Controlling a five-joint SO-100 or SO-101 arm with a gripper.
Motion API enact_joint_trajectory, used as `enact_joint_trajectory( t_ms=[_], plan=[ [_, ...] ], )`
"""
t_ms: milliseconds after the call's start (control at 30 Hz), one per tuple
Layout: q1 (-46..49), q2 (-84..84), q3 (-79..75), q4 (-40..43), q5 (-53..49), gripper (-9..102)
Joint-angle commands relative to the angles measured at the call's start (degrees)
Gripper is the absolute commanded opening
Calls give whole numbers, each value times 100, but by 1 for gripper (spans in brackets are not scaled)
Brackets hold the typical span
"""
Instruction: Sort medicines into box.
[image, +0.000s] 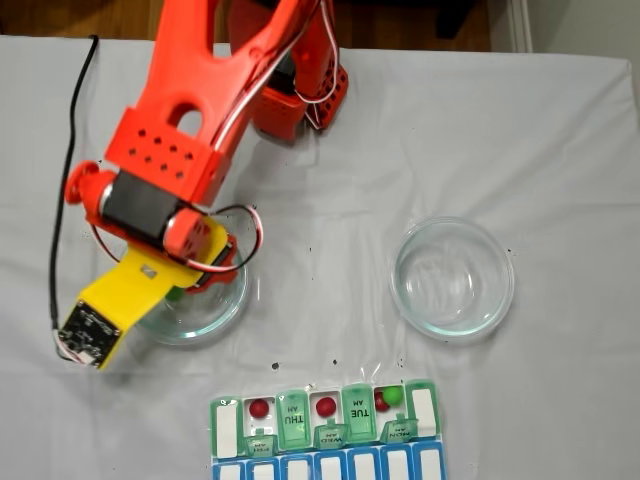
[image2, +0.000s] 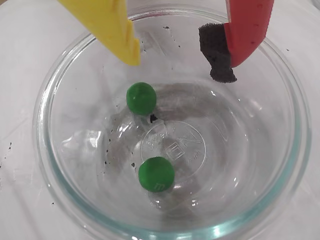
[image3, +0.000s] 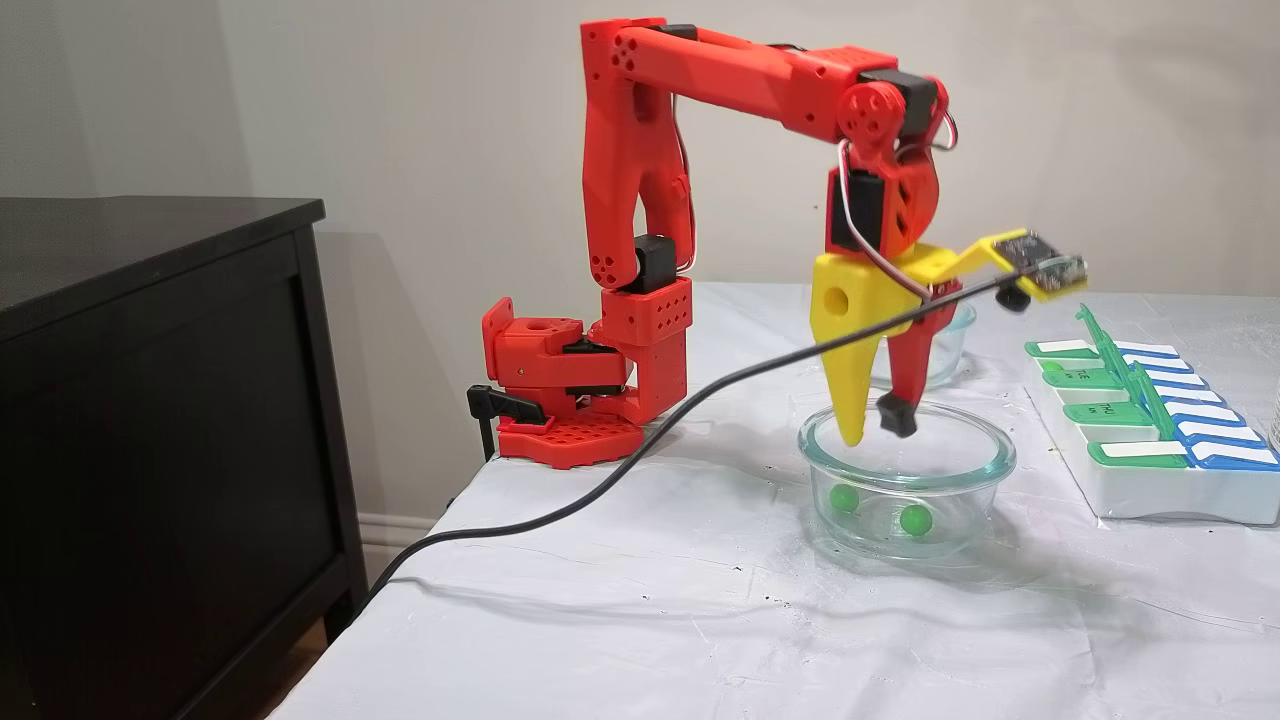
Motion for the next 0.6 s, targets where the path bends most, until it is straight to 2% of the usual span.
enact_joint_trajectory(
  t_ms=[0, 167, 567],
  plan=[
    [-62, -290, -387, 211, -114, 24],
    [18, -976, -1002, 659, -448, 23],
    [378, -1037, -1345, 879, -1503, 22]
  ],
)
